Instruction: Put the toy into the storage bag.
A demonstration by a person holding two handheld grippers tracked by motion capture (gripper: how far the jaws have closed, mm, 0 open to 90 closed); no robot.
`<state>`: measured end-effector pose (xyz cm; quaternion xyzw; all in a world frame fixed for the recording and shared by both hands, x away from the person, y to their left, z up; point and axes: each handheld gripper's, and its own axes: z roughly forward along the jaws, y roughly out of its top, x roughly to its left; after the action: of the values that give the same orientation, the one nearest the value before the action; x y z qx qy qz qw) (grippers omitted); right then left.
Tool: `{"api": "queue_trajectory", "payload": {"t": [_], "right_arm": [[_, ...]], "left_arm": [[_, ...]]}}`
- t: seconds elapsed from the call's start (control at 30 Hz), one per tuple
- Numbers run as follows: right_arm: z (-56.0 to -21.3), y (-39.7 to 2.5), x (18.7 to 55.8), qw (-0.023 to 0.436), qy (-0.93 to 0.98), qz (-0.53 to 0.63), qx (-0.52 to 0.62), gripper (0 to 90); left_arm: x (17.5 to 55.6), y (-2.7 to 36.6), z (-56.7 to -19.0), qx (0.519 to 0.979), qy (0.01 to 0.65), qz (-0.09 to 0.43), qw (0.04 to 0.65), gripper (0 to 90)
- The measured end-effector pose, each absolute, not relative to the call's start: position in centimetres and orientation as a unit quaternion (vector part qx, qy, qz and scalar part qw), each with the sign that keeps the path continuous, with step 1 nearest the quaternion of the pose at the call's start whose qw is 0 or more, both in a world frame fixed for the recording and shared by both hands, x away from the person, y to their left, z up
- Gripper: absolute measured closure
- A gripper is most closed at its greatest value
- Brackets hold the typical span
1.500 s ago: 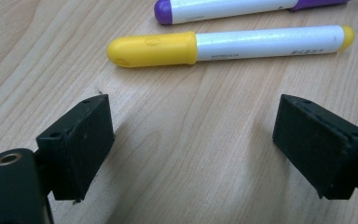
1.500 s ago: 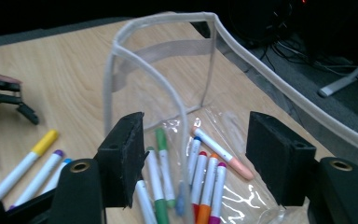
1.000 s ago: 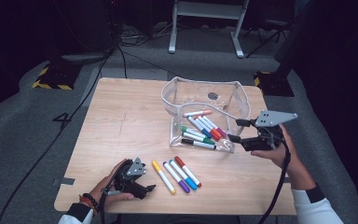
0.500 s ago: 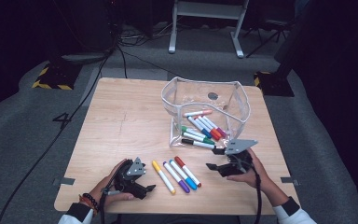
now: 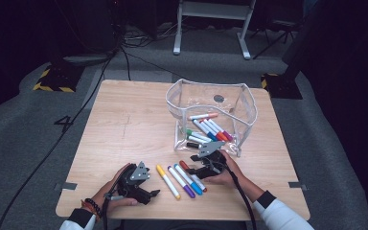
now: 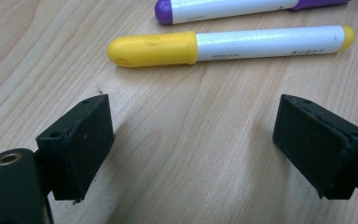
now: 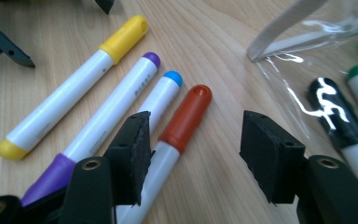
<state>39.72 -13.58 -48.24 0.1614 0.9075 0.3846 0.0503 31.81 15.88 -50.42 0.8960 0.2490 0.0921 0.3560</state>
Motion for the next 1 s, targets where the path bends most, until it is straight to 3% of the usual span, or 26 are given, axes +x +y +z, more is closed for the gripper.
{"api": "queue_trajectory", "payload": {"t": [0.13, 0.4, 0.73, 1.0], "right_arm": [[-49.2, -12.8, 40.4, 0.06, 0.911, 0.368, 0.177, 47.8], [-49.3, -14.1, 40.8, 0.084, 0.907, 0.363, 0.194, 73.1], [-49.1, -19.0, 38.9, 0.086, 0.904, 0.369, 0.197, 74.7], [-46.3, -22.8, 37.8, 0.107, 0.874, 0.425, 0.21, 74.8]], "left_arm": [[31.7, 15.9, -50.4, 0.895, 0.252, 0.092, 0.356, 12.6], [31.7, 15.9, -50.4, 0.895, 0.252, 0.092, 0.357, 12.6], [31.7, 15.9, -50.4, 0.895, 0.252, 0.091, 0.357, 12.7], [31.7, 16.0, -50.4, 0.896, 0.249, 0.09, 0.357, 12.6]]}}
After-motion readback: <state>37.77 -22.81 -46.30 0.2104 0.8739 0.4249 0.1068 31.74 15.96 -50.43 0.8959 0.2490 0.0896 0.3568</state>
